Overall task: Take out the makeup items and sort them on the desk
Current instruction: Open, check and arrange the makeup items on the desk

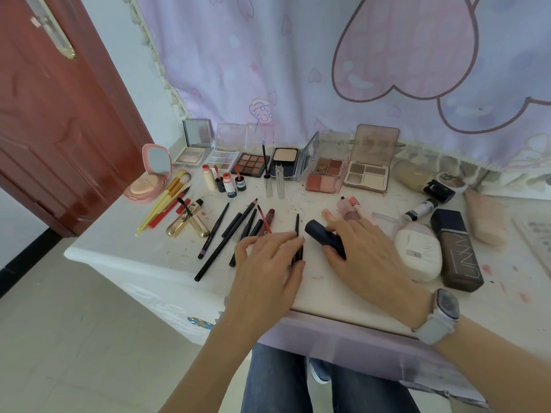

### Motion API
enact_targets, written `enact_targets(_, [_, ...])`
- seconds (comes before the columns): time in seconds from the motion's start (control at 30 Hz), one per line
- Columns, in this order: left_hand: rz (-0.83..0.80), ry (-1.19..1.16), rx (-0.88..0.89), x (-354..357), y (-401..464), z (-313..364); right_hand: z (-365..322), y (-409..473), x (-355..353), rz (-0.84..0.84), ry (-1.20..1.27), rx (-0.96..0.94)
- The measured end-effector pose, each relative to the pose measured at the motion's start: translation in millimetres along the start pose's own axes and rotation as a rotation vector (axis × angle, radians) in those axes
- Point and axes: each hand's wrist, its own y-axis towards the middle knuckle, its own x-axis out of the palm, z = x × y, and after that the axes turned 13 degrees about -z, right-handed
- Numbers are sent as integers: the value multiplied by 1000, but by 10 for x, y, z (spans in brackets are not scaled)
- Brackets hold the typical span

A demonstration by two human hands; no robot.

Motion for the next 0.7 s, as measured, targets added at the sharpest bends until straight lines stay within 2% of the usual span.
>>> enact_targets(0.07, [25,-95,-71,-46,34,-37,9,18,-115,-88,292,19])
enact_targets(0.17, [-11,-217,-52,-115,105,-53,16,65,-279,-219,703,-13])
enact_targets(0.3, [4,-298,23,-148,110,1,-27,66,-355,-232,1084,-4])
enact_targets(0.5, [-13,-364,-15,-171,58,45,-94,59,-336,-233,1288,98])
enact_targets(0.57, [-26,-344,-32,-204,65,45,-93,57,-364,-222,1341,74])
enact_targets(0.7, [-66,-203,31,-269,95,93,-135,16,-382,-208,1220,-11])
